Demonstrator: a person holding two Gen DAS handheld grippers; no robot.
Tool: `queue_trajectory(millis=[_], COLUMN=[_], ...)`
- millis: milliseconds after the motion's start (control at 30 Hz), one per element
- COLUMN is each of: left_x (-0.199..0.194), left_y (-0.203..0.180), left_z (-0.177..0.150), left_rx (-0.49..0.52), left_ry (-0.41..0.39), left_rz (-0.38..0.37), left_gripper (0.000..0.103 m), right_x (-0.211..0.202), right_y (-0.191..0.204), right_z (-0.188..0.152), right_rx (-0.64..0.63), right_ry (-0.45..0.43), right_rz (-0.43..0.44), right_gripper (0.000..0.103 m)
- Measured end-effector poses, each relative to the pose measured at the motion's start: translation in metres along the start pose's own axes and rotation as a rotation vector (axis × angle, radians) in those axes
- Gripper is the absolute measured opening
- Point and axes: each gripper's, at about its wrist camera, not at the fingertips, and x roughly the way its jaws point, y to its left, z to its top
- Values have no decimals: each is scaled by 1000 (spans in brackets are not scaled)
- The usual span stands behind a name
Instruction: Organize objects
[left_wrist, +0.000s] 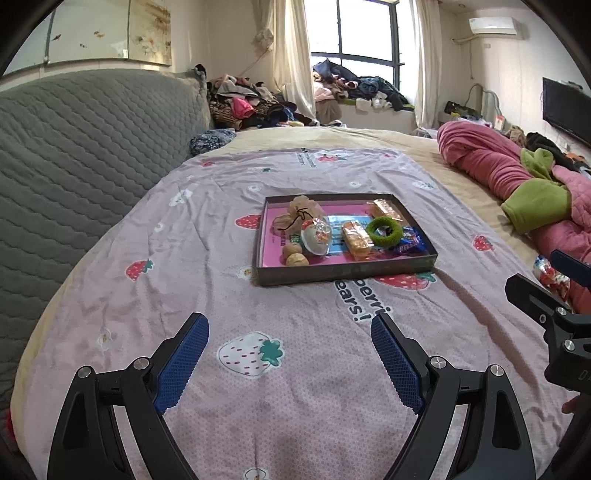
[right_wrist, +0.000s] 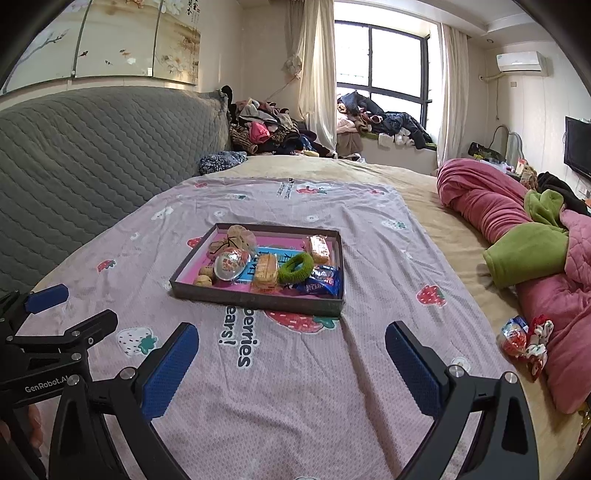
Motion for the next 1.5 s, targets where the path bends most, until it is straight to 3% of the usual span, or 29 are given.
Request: queue_trajectory(millis=[600,1500], left_x=[23,46], left_y=[9,15], left_z=[-25,-53], left_rx=[-37,-39], left_ry=[30,56], left_rz=[-19,8], left_gripper=[90,90], right_x=[22,39], right_y=[-7,-11], right_z=[-38,-64], right_rx=[35,46], right_ry=[66,100], right_rz=[-6,-25], right_gripper=[102,102])
